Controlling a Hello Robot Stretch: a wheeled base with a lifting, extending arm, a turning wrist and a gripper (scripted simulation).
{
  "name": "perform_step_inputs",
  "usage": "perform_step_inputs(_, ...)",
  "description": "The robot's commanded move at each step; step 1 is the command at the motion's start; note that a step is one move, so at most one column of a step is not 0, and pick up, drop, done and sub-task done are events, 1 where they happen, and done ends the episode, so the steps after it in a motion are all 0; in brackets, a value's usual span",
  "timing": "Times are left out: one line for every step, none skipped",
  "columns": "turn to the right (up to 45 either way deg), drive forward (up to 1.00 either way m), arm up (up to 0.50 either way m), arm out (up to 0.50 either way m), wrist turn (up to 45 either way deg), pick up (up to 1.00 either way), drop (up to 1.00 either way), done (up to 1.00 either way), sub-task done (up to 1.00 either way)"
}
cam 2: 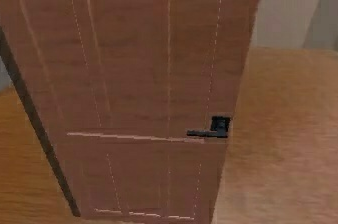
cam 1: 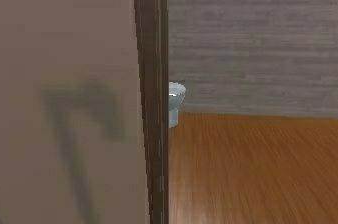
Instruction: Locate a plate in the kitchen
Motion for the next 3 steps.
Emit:
perform_step_inputs(0.0,0.10,0.00,0.00,0.0,0.00,0.00,0.00,0.00)
perform_step_inputs(24.0,0.00,0.00,0.00,0.0,0.00,0.00,0.00,0.00)
perform_step_inputs(0.0,0.80,0.00,0.00,0.0,0.00,0.00,0.00,0.00)
